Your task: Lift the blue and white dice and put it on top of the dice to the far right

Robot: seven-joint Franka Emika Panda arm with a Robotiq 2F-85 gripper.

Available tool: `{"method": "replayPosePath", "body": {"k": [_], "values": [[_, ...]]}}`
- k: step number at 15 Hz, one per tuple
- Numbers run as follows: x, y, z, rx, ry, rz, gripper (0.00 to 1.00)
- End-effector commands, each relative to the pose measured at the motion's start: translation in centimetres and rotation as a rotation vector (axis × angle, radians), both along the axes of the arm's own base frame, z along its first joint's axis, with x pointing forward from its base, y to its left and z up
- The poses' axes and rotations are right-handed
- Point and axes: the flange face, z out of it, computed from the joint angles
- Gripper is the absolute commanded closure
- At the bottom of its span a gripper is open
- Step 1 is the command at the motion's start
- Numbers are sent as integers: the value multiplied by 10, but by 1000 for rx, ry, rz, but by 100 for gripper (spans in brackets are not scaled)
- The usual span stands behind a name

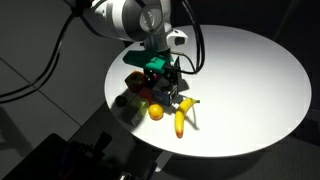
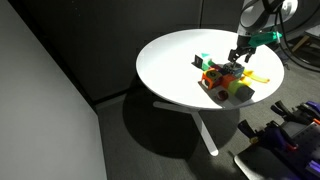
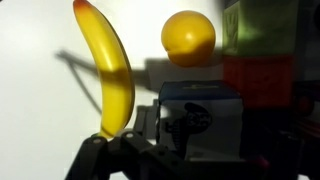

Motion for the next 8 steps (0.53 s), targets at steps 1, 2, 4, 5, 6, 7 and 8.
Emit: {"method": "replayPosePath", "body": {"k": [1, 2, 4, 5, 6, 7, 8], "values": [[6, 1, -2, -12, 4, 31, 0], [6, 2, -3, -11, 4, 35, 0], [6, 3, -6, -12, 5, 43, 0], [6, 3, -7, -12, 5, 47, 0], [6, 4, -8, -11, 5, 49, 0], [6, 5, -8, -12, 5, 52, 0], [6, 5, -9, -15, 4, 54, 0]]}}
